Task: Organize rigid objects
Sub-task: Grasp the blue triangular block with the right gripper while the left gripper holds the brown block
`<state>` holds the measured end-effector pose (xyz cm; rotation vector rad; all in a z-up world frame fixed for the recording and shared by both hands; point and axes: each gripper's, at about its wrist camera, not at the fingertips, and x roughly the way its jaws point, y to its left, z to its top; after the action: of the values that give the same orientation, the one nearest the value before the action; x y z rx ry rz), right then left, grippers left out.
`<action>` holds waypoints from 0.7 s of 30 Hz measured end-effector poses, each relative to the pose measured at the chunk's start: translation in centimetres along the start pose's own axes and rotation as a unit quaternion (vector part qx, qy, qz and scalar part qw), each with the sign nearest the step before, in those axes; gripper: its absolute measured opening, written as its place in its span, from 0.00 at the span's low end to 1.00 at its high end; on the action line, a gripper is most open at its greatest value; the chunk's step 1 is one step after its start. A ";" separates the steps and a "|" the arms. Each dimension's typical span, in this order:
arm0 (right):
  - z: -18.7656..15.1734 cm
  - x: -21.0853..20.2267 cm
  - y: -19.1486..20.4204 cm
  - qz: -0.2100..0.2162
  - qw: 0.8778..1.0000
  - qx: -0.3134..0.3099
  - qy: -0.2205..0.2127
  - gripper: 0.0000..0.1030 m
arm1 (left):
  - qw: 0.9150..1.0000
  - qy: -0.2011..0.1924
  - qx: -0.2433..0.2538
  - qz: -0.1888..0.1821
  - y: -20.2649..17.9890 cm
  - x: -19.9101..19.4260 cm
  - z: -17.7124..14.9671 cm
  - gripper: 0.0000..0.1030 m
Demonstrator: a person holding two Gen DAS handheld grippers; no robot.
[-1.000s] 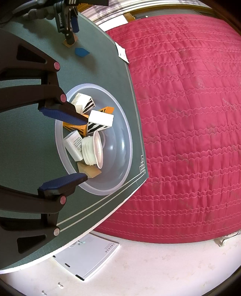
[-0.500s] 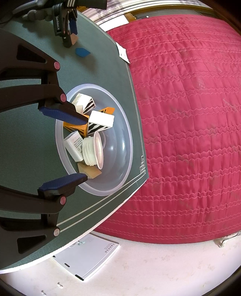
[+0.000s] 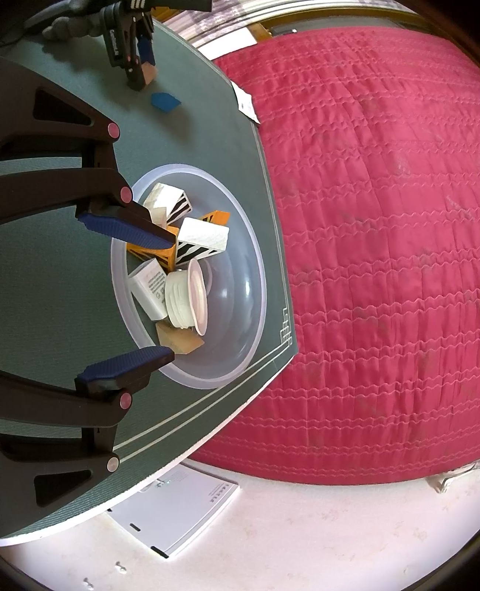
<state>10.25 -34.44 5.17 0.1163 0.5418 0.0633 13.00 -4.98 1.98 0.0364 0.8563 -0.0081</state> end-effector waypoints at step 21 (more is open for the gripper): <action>-0.2 -0.2 9.3 0.101 0.988 -0.109 0.029 0.56 | 0.998 -0.032 0.006 0.049 1.0 -2.4 -1.4 0.63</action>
<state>9.74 -25.22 6.28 -0.0438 0.5757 0.3241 10.41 -3.94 2.86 0.0894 0.7903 0.0769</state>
